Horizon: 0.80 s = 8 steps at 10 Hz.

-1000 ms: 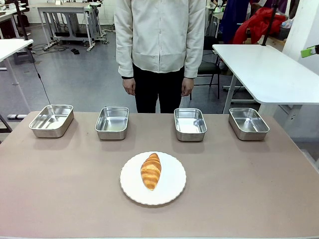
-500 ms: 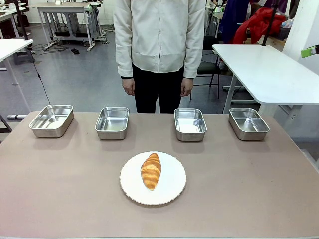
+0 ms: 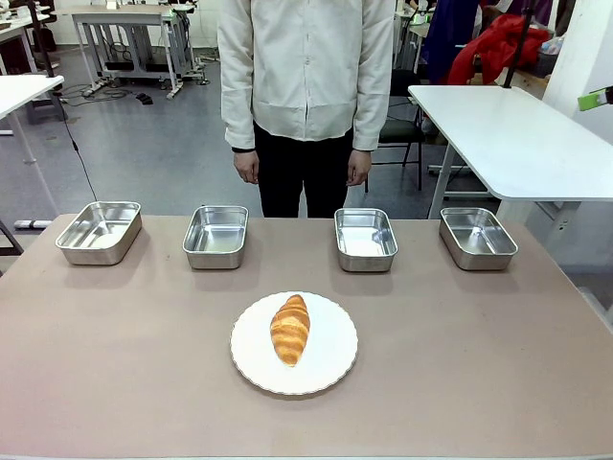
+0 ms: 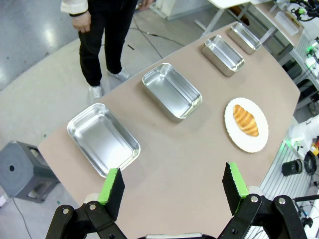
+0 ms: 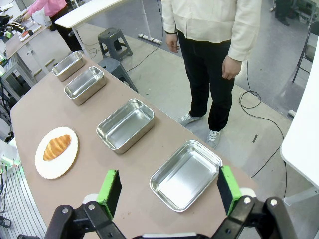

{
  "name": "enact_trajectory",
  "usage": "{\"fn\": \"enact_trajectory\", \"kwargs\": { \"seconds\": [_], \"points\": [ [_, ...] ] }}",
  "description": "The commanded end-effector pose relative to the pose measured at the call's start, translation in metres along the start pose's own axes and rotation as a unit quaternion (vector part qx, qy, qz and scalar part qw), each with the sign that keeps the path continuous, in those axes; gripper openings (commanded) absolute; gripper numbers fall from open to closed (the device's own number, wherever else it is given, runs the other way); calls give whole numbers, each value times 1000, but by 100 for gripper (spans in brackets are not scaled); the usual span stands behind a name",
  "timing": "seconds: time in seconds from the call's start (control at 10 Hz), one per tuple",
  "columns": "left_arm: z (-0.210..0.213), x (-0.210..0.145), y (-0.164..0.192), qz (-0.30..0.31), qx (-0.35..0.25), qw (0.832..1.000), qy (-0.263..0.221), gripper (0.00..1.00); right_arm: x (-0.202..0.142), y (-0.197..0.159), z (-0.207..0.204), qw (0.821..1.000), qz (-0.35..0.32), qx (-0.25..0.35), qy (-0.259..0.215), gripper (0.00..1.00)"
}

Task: Place the bread in the container.
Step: Place the Butter Roll into the Airtight Container indicated by the human.

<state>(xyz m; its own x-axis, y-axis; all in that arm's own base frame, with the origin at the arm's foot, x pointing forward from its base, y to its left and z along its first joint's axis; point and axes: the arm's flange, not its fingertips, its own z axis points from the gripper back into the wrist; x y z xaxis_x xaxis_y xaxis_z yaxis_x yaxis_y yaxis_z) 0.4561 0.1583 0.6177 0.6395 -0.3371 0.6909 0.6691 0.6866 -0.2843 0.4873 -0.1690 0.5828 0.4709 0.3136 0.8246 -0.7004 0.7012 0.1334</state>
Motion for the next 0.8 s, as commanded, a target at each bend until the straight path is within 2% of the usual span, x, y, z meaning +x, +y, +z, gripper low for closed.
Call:
{"fn": "enact_trajectory", "kwargs": {
  "seconds": [0.0, 0.7],
  "points": [
    [0, 1, -1, -2, -4, 1000, -10, 100, 1, 2, 1, 1000, 2, 3, -3, 100],
    [0, 1, -1, -2, -4, 1000, -10, 100, 1, 2, 1, 1000, 2, 3, -3, 100]
  ]
}}
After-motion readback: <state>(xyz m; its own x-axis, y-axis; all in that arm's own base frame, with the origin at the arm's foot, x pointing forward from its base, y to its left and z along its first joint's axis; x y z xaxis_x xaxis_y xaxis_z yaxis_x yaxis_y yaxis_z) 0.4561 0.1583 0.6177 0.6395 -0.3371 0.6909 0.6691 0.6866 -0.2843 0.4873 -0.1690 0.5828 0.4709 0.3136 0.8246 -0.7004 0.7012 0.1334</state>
